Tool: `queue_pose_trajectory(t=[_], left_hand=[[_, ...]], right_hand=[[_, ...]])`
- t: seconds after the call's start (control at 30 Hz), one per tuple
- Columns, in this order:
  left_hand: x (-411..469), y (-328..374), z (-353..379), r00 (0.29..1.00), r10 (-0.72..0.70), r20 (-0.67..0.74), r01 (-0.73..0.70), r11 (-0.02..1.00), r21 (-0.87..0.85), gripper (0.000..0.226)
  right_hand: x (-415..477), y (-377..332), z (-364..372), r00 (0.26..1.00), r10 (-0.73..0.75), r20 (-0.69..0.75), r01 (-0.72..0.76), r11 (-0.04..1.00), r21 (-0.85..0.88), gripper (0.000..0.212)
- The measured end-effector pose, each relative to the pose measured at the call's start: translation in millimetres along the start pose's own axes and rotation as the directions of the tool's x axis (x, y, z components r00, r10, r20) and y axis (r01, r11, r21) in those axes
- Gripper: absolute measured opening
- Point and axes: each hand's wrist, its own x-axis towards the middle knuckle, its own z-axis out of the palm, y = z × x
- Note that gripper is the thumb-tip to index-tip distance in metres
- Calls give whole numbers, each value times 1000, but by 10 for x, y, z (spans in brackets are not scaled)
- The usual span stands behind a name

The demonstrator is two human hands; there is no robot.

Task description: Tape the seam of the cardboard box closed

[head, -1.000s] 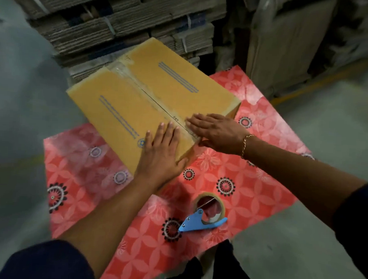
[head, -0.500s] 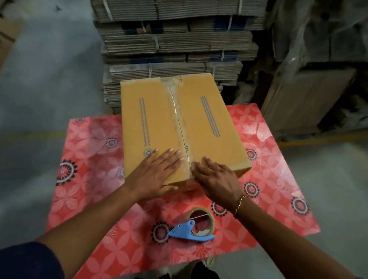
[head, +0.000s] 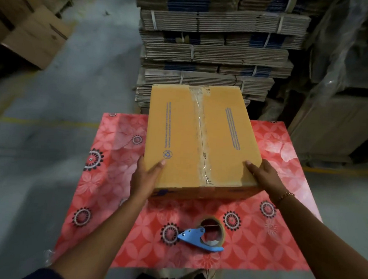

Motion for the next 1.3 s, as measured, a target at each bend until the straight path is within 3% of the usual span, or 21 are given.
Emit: queue_pose_trajectory(t=[0.07,0.3,0.43,0.6,0.7,0.77,0.83,0.9,1.0,1.13,1.3], left_hand=[[10,-89,-151,998,15,-54,-13,999,31,84],[266,-324,-1041,993,62,-103,-65,998,-26,59],[405,-370,-1353,991,50,-125,-45,998,45,85],[502,-431,-1400,997,40,-71,-30,990,136,85],[319,-374,-1285,934,268,-238,-150,895,420,78],[-13,-315,-1113,800,532,-277,-352,790,502,58],[-412,-248,-877,717,675,-173,-549,701,456,39],[-699,-248,-632,716,698,3,-656,672,345,29],[-894,-305,-315,737,619,272,-675,698,239,25],[-924,-367,-67,737,451,504,-599,782,175,17],[-926,-354,-31,702,399,590,-587,794,161,14]], right_hand=[[-82,-30,137,999,-44,7,43,999,20,51],[-256,-220,959,987,-106,119,99,993,59,54],[-286,-301,1319,981,-122,148,111,990,82,50],[-325,-275,1299,979,-95,179,97,995,-1,66],[-551,-185,1055,986,-93,140,109,988,-113,62],[-762,61,840,998,-64,10,65,984,-166,57],[-996,426,684,993,63,-101,-75,990,-117,51],[-1230,789,656,959,255,-126,-262,964,-50,51],[-1493,1224,829,888,460,-7,-458,882,-109,62],[-1510,1495,1153,870,492,-3,-492,870,-25,68],[-1511,1426,1301,864,504,-12,-488,842,229,49]])
